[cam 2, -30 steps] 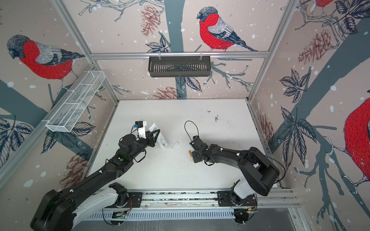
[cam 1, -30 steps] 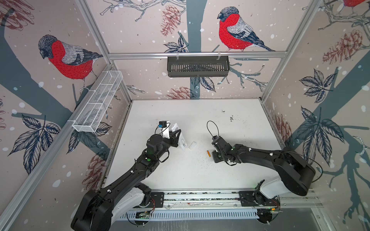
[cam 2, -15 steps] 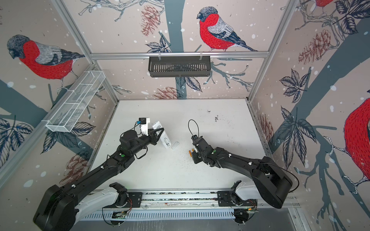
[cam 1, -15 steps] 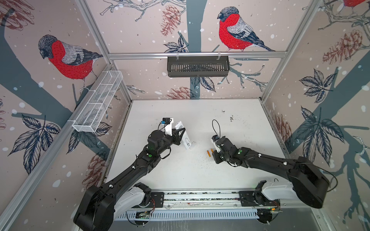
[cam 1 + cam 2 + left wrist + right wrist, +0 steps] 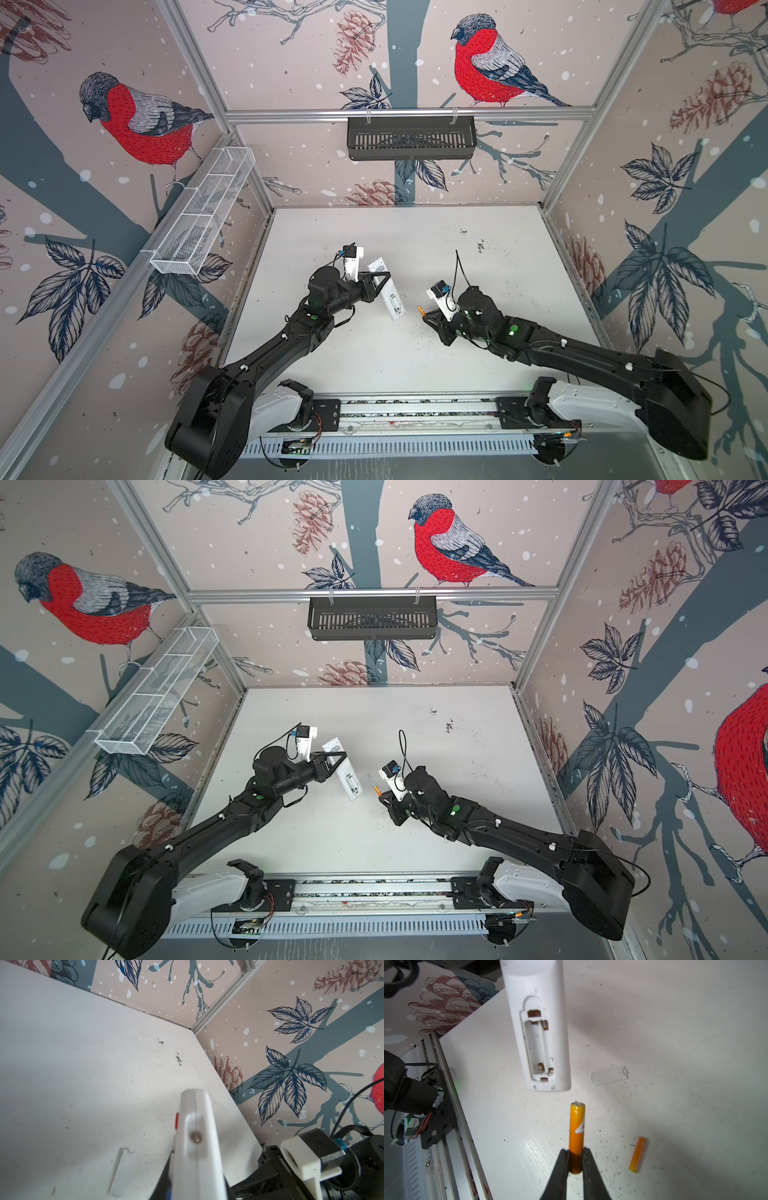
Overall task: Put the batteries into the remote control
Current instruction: 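Carry the battery to the remote's open compartment while the left gripper holds it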
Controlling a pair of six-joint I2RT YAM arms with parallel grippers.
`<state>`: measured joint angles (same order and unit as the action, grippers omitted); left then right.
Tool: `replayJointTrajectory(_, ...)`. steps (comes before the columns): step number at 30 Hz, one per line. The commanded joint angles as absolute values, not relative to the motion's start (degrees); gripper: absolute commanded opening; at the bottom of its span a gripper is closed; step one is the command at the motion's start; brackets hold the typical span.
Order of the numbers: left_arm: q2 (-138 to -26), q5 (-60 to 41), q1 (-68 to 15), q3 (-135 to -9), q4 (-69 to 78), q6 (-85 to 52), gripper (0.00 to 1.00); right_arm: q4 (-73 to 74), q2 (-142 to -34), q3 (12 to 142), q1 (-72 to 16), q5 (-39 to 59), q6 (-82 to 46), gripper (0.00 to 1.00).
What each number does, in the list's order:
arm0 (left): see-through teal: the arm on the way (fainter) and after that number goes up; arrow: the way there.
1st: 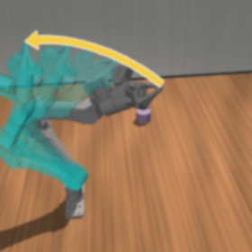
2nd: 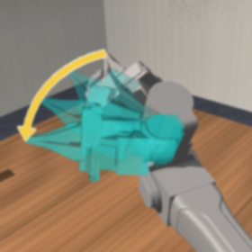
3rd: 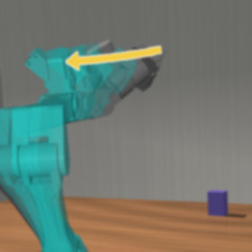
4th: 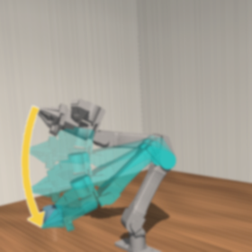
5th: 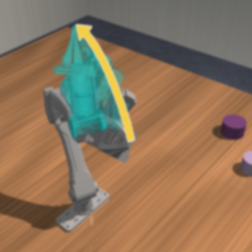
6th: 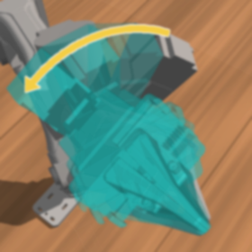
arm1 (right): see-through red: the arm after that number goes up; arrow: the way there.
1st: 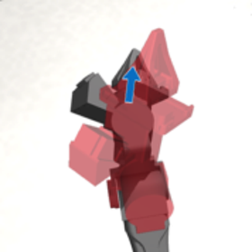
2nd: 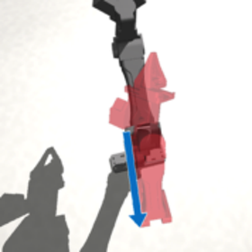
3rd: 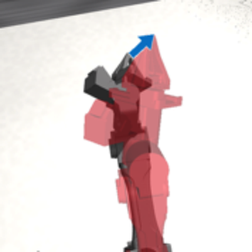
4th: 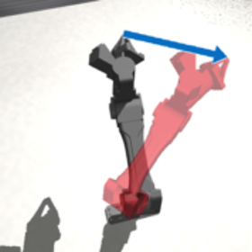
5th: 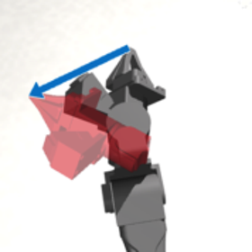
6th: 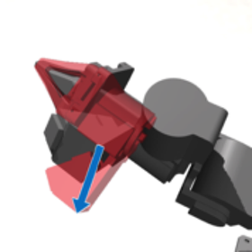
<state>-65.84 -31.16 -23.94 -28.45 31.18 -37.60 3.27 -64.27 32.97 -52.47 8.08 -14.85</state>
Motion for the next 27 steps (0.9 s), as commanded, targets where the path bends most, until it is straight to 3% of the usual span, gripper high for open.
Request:
replayJointTrajectory(1, -66.2, -34.3, -23.7, -28.0, 37.5, -40.0, 0.0, 6.4, -64.7, 34.9, -52.9, 7.7, -15.8, 0.15)
replayJointTrajectory(13, -68.9, -38.8, -19.6, -25.4, 46.6, -47.5, 0.0, -0.3, -71.5, 44.7, -56.0, 7.2, -17.7, 0.15)
replayJointTrajectory(27, -69.4, -37.5, -18.5, -24.8, 45.9, -48.0, 0.0, -9.4, -81.9, 53.3, -57.3, 3.2, -22.0, 0.16)
